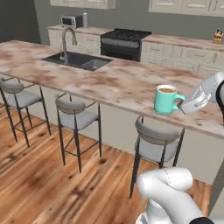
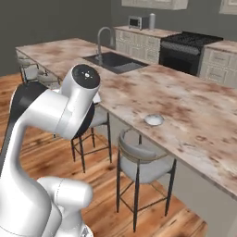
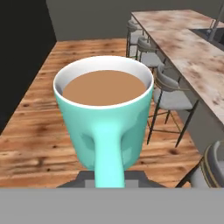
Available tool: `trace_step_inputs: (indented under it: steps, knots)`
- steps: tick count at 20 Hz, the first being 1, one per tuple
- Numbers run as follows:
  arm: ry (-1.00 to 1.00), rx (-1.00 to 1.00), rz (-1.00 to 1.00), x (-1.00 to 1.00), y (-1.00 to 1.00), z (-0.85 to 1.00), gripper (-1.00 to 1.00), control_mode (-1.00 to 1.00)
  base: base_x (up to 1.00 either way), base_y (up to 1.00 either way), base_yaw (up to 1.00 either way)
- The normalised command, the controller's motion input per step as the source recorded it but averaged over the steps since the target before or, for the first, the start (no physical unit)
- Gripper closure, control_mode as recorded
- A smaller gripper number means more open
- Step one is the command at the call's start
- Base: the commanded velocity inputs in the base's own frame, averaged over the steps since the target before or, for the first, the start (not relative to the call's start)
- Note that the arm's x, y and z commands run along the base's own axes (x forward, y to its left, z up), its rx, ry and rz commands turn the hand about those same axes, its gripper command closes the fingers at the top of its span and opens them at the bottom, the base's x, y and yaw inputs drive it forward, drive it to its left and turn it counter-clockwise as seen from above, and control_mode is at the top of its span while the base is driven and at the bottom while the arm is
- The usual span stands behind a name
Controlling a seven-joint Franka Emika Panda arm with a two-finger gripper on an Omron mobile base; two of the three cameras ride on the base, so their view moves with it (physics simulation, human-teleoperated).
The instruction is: Pick the cup of tea, navigate to the dining table, and place it on the saucer.
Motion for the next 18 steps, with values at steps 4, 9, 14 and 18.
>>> trace_step_inputs:
  steps: [4, 9, 14, 18]
  knots:
    - [0.0, 0.0, 0.0, 0.0, 0.0, 0.0, 1.0, 1.0, 1.0, 0.86, -0.66]
    - [0.0, 0.0, 0.0, 0.0, 0.0, 0.0, 1.0, 1.0, 0.91, 0.45, -0.59]
    - [0.0, 0.0, 0.0, 0.0, 0.0, 0.0, 1.0, 1.0, 0.88, 0.16, -0.52]
    - [0.0, 0.0, 0.0, 0.0, 0.0, 0.0, 1.0, 1.0, 0.91, -0.02, -0.15]
